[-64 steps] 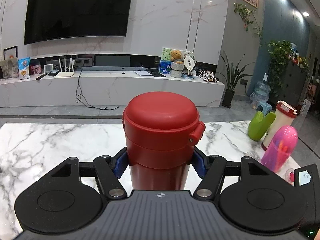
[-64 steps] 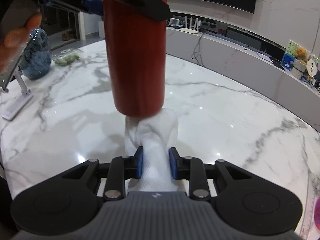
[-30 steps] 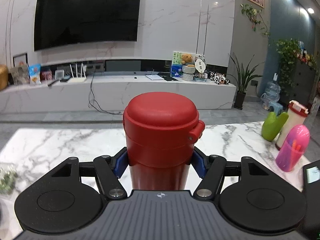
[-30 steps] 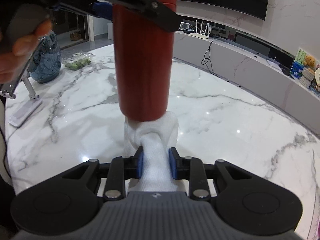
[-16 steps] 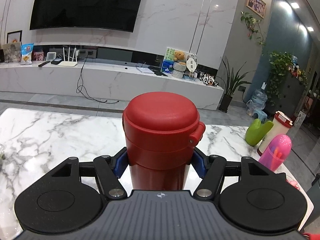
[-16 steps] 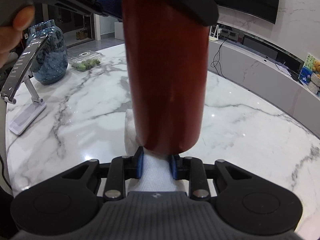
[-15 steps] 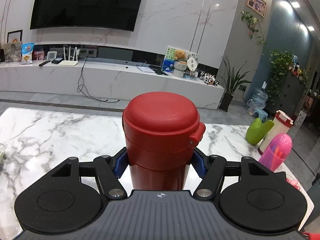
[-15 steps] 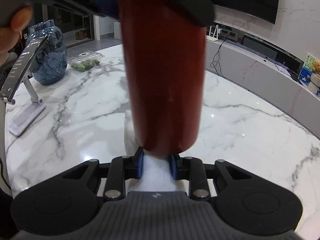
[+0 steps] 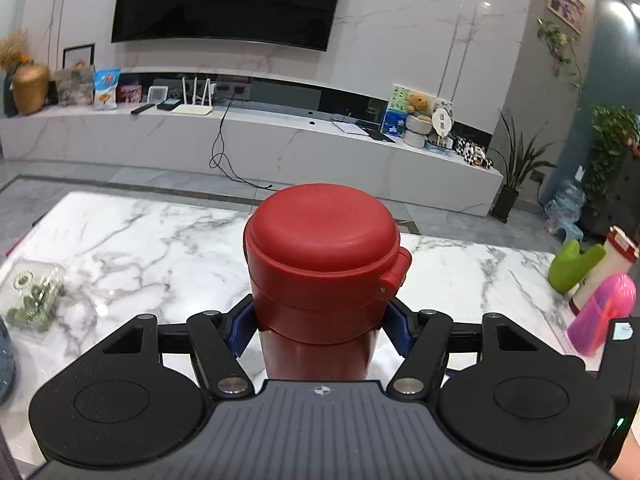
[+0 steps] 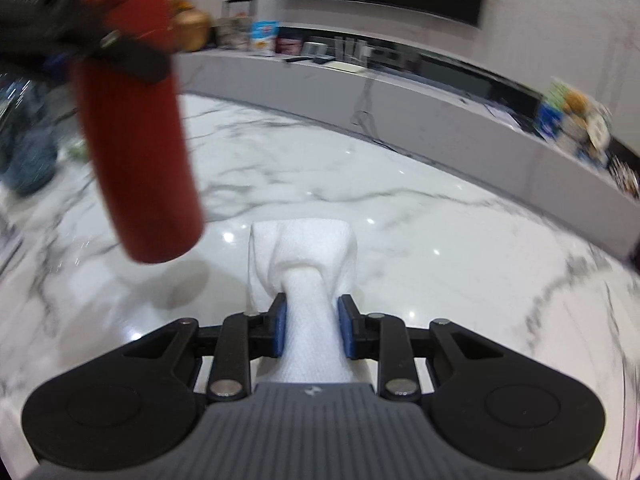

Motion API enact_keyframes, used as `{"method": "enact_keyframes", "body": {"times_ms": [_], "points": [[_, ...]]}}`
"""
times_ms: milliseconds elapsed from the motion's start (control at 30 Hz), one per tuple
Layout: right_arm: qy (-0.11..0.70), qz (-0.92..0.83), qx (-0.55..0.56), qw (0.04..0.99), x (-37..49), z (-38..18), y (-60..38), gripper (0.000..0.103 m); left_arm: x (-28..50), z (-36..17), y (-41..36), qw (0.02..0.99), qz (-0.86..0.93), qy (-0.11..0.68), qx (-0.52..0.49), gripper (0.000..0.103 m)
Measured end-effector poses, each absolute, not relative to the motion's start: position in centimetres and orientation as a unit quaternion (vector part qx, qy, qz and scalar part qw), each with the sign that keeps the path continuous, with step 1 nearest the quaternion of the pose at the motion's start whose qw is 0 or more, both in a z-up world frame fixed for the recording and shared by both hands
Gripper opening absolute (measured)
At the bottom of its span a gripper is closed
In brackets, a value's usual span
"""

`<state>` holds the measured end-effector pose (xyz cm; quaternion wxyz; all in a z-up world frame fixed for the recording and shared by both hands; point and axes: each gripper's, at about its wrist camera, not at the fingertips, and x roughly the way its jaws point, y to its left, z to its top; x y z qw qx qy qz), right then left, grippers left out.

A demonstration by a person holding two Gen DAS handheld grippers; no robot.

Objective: Clean container
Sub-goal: 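Pull the right tool with the cloth away from the red bottle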

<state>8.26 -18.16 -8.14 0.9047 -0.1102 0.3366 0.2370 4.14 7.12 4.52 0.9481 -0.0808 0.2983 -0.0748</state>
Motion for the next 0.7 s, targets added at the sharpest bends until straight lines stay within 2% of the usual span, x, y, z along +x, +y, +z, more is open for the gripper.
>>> {"method": "enact_keyframes", "body": {"times_ms": [333, 700], "points": [[0.352, 0.178, -0.042, 0.918, 10.7, -7.9, -23.1, 0.030, 6.8, 3.4, 3.2, 0.947, -0.088, 0.300, -0.079, 0.063], [0.380, 0.143, -0.044, 0.913, 13.5, -9.8, -25.1, 0.030, 8.7, 2.6, -0.1, 0.947, -0.088, 0.307, -0.042, 0.063]]}}
